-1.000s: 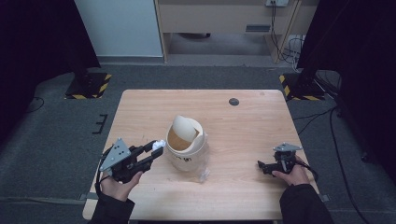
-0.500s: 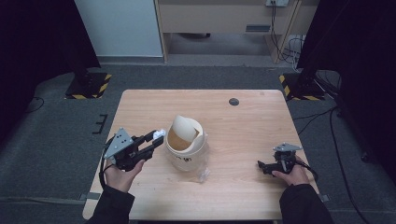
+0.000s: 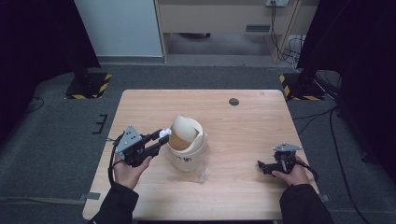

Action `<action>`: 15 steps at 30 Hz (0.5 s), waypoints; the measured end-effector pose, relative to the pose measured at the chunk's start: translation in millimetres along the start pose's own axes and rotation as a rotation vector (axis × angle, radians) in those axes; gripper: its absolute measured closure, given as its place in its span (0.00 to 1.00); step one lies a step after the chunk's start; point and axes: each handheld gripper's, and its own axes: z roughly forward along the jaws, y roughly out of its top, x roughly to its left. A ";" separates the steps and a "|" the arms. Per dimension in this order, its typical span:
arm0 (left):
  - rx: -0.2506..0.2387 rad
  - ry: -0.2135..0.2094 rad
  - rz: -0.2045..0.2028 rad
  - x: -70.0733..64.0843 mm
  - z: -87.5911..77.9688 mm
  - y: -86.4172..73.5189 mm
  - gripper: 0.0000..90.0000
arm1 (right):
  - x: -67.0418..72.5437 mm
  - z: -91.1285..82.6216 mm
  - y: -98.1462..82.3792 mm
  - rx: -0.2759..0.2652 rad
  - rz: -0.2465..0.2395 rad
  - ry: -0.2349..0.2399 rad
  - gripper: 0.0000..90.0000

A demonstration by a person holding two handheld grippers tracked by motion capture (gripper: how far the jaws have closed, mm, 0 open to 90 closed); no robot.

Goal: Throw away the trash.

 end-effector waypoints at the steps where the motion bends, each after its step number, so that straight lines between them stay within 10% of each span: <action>1: 0.007 0.001 -0.002 0.4 1.4 -1.8 0.73 | 0.0 0.0 0.0 0.000 0.000 0.000 0.01; 15: 0.073 -0.016 0.007 -2.4 17.3 -13.9 0.73 | 0.0 0.0 0.0 0.000 0.000 0.000 0.01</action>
